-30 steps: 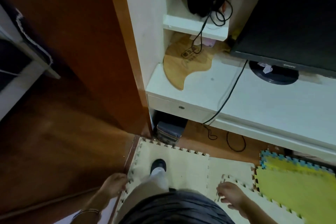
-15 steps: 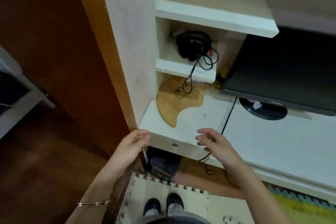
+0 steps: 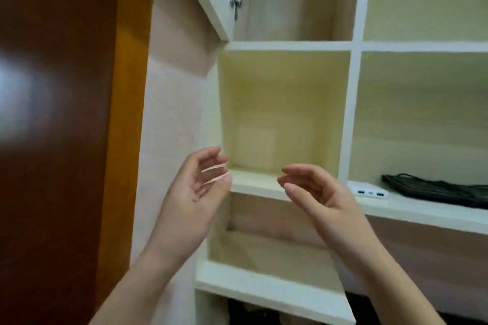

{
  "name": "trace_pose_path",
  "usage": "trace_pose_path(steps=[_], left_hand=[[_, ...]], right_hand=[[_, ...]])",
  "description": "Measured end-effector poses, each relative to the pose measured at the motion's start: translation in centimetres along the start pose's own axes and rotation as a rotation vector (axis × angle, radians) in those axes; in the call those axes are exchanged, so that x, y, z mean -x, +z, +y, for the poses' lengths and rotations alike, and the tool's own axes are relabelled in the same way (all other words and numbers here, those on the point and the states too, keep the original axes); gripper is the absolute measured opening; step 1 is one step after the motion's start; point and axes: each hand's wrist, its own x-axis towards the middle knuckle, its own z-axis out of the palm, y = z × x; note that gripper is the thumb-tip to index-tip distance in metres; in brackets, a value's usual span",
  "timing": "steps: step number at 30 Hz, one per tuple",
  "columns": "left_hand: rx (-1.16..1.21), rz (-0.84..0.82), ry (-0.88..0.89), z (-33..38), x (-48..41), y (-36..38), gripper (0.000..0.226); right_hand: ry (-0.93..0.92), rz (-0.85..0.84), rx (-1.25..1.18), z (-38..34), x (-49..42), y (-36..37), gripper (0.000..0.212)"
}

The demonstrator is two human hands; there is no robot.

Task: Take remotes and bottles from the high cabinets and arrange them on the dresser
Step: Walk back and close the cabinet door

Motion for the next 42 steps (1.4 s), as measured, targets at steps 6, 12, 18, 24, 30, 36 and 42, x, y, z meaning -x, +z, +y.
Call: trace_pose_path(steps=[6, 12, 18, 24, 30, 36, 42], left_hand=[[0.075, 0.122, 0.21, 5.6, -9.6, 1.2, 0.057], [0.096, 0.24, 0.378, 11.1, -15.2, 0.0, 0.063], [-0.004, 0.162, 0.463, 12.3, -15.8, -1.3, 0.052], [-0.368, -0.046, 0.603, 12.0, -16.3, 1.7, 0.067], [-0.498, -0.116, 0.772, 10.2, -18.2, 6.1, 0.073], [-0.719, -0.142, 0.756, 9.0, -19.4, 8.6, 0.079], [-0.942, -0.202, 0.689, 8.1, -21.0, 10.7, 0.079]], right_hand=[[-0.31, 0.1, 0.076, -8.1, -9.0, -1.2, 0.02], [-0.457, 0.173, 0.239, -15.0, -15.8, -0.9, 0.019], [-0.571, 0.21, 0.184, -21.0, -17.1, 0.4, 0.029], [-0.631, 0.258, 0.119, -21.1, -16.7, -1.1, 0.046], [-0.572, 0.419, 0.297, -17.4, -17.5, -5.9, 0.058], [-0.574, 0.566, 0.472, -15.0, -19.1, -8.7, 0.05], [-0.406, 0.625, 0.49, -11.2, -20.7, -10.8, 0.055]])
